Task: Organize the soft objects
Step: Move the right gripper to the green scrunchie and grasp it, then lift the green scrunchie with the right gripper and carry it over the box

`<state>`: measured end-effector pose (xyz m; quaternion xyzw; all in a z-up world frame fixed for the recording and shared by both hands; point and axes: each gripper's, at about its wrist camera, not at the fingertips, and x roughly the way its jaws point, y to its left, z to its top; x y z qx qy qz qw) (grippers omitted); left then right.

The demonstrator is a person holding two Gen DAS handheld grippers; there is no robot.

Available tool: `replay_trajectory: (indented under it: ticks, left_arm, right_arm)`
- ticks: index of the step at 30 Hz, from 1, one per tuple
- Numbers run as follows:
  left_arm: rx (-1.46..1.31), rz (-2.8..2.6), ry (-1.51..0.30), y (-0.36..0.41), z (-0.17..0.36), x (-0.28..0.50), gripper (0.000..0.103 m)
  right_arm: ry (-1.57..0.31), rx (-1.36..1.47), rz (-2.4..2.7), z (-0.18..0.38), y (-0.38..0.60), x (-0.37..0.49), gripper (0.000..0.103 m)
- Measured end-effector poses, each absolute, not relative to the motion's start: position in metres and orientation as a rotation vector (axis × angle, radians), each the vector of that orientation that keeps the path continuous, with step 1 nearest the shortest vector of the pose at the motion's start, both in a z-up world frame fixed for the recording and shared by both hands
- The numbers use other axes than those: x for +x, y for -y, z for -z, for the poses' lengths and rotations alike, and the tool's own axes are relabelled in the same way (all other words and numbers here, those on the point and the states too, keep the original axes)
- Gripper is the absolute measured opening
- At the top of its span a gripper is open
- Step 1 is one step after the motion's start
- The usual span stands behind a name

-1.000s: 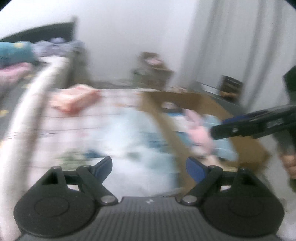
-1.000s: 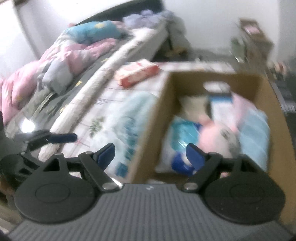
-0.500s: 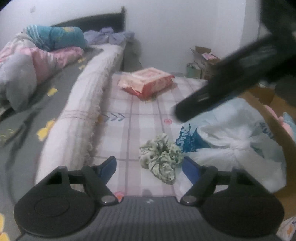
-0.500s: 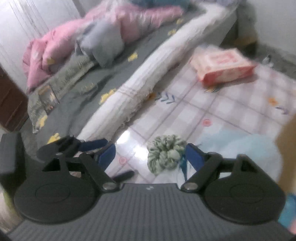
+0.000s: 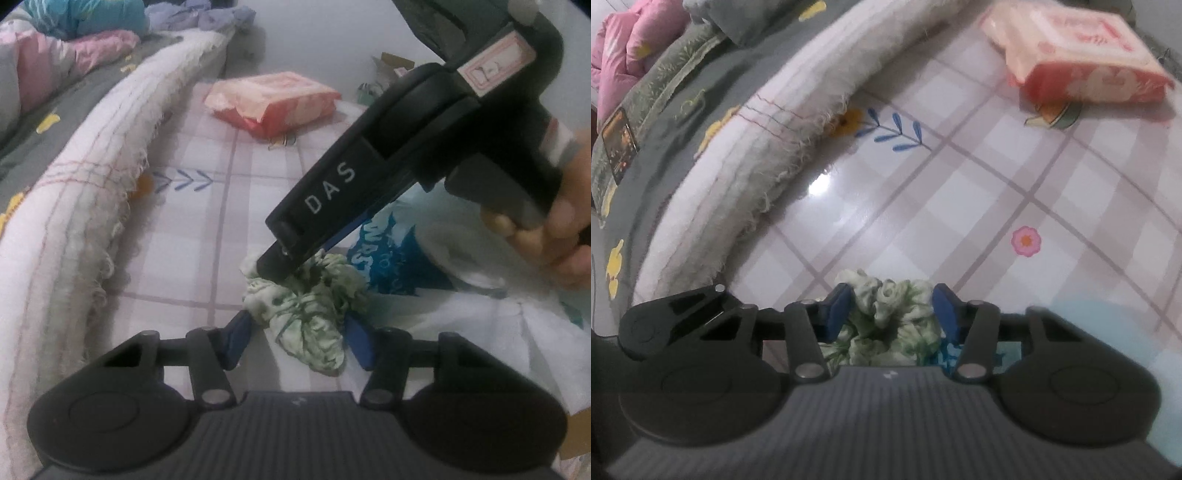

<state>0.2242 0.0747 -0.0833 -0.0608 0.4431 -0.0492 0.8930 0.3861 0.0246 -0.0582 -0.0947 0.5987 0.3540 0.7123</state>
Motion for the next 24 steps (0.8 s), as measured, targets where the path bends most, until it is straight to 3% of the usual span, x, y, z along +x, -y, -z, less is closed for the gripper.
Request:
replay_trajectory:
  ticks: [1, 3, 6, 9, 24]
  left_arm:
    - [-0.124, 0.098, -0.907, -0.075, 0.084, 0.224, 0.053]
    - [-0.126, 0.097, -0.905, -0.076, 0.084, 0.226, 0.039]
    - [-0.153, 0.093, -0.902, -0.081, 0.083, 0.227, 0.026]
    - [-0.156, 0.090, -0.883, -0.083, 0.078, 0.223, 0.020]
    - [-0.091, 0.082, -0.665, -0.062, -0.013, 0.150, 0.018]
  right_arm:
    - [-1.333, -0.210, -0.789, 0.061, -0.025, 0.387, 0.048]
    - [-1.339, -0.203, -0.794, 0.066, -0.025, 0.390, 0.045]
    - [-1.336, -0.189, -0.802, 0.064, -0.024, 0.390, 0.034]
    - [-1.324, -0.181, -0.803, 0.062, -0.025, 0.390, 0.026]
    - [-1.076, -0.210, -0.840, -0.043, -0.011, 0.327, 0.023]
